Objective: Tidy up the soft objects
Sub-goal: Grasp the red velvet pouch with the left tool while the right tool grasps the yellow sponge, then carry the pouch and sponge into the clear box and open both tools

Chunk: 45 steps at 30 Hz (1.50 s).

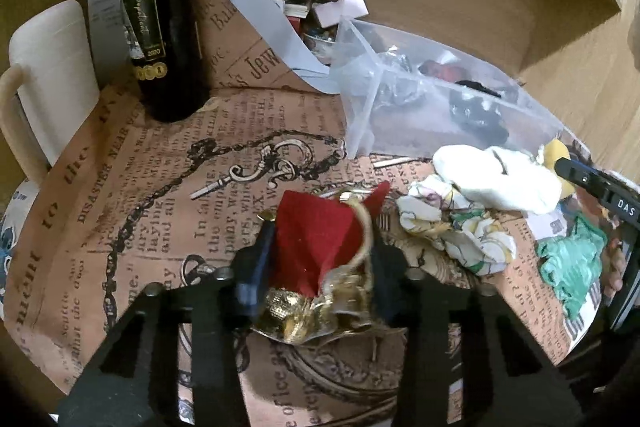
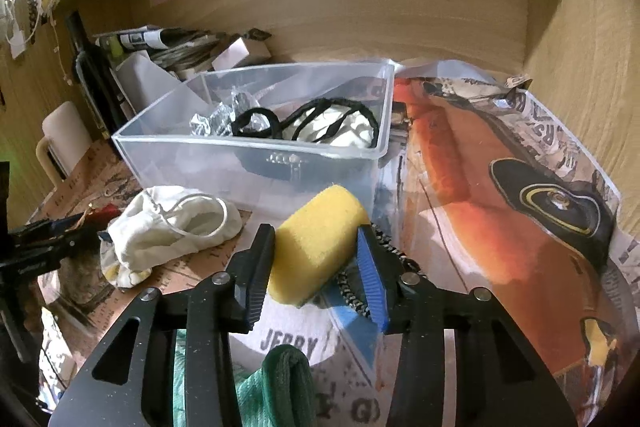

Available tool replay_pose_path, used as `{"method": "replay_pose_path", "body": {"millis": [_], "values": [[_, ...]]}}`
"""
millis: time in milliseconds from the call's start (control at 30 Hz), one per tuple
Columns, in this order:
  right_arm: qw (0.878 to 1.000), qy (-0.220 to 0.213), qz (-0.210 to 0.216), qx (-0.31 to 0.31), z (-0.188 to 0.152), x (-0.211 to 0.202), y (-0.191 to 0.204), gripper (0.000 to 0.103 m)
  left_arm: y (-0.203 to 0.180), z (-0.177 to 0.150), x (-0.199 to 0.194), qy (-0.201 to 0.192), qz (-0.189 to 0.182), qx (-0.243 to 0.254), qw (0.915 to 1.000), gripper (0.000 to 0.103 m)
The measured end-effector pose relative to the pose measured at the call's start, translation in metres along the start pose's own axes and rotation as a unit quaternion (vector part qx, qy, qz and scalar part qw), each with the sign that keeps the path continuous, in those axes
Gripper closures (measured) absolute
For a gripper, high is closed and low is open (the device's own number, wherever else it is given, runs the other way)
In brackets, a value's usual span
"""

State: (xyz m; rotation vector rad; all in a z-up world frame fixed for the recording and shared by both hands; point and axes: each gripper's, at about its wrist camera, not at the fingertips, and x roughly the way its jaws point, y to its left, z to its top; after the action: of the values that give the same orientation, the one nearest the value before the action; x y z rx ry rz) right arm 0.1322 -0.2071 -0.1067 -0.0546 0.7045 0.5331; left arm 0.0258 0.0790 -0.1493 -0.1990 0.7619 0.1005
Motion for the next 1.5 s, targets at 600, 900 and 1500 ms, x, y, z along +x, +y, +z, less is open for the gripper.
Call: {"method": "replay_pose_path", "body": {"millis": [600, 900, 1500], "values": [[0.996, -0.088, 0.006, -0.021, 0.033, -0.041, 0.012, 0.065, -0.004, 0.052, -0.047, -0.108, 0.011, -0.018, 0.9939, 0.082], [0.992, -0.115, 0.027, -0.043, 0.062, -0.036, 0.027, 0.065, -0.027, 0.097, -0.042, -0.147, 0.000, 0.015, 0.9890, 0.082], [0.991, -0.015, 0.061, -0.119, 0.100, 0.045, 0.057, 0.064, -0.077, 0.145, 0.053, -0.048, -0.032, 0.083, 0.9949, 0.082]]}}
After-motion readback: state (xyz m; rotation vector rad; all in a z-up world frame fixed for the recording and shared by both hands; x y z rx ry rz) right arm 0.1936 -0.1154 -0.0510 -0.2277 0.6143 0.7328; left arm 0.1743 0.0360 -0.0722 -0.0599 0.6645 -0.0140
